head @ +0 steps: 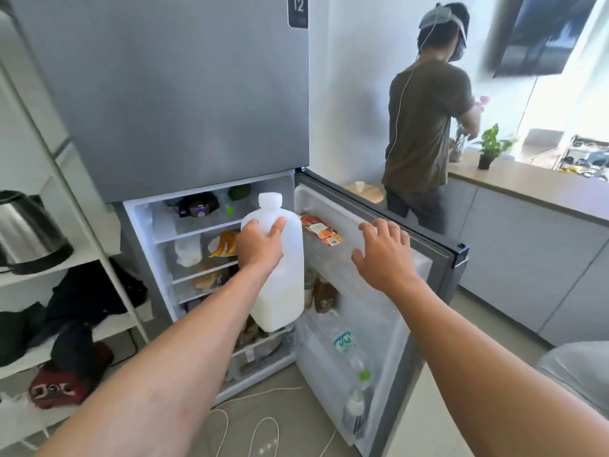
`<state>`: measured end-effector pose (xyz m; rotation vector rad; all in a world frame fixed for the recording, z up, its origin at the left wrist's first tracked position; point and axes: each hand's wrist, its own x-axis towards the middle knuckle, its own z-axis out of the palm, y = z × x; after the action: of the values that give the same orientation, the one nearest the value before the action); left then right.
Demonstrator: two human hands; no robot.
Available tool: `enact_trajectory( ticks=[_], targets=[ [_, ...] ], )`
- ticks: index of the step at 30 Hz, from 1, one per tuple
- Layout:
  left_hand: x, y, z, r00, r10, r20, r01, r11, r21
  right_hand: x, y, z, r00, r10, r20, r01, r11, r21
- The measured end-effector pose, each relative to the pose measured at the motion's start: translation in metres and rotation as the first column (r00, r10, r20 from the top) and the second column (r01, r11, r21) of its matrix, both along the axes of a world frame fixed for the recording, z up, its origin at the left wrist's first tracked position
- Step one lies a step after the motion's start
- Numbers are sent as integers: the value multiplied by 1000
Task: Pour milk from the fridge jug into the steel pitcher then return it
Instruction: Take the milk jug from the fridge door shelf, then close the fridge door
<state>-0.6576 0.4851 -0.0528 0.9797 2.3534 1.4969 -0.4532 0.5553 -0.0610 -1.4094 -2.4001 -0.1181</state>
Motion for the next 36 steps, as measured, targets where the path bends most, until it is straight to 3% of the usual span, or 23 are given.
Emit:
enact_trajectory(
  ticks=[3, 6, 10, 14, 20, 24, 30, 36],
  targets=[
    [15, -1, 21, 999, -39, -27, 39, 999, 32, 21, 4, 17, 979, -179, 101, 191, 973, -130],
    [28, 0, 28, 997, -75, -28, 77, 995, 62, 38, 3, 20, 962, -233, 139, 261, 937, -233],
    [31, -1, 20, 995, -92, 31, 88, 988, 128, 52, -3, 8, 950, -207, 234, 242, 961, -132],
    [34, -8, 19, 992, -120, -23, 122, 988, 99, 52, -11, 13, 948, -200, 249, 230, 968, -101],
    [16, -23, 26, 996, 69, 48, -75, 988, 135, 29, -43, 16, 942, -190, 278, 222, 971, -90],
    [-6, -34, 26, 995, 96, 14, -97, 987, 128, 3, -67, 18, 929, -197, 313, 226, 972, -58],
    [-42, -59, 43, 984, 153, 87, -164, 977, 139, -32, -84, 37, 976, -84, 200, 98, 993, -62],
    [-70, -79, 59, 979, 193, 71, -203, 963, 178, -76, -99, 46, 997, 79, -25, -82, 988, -129]
  ],
)
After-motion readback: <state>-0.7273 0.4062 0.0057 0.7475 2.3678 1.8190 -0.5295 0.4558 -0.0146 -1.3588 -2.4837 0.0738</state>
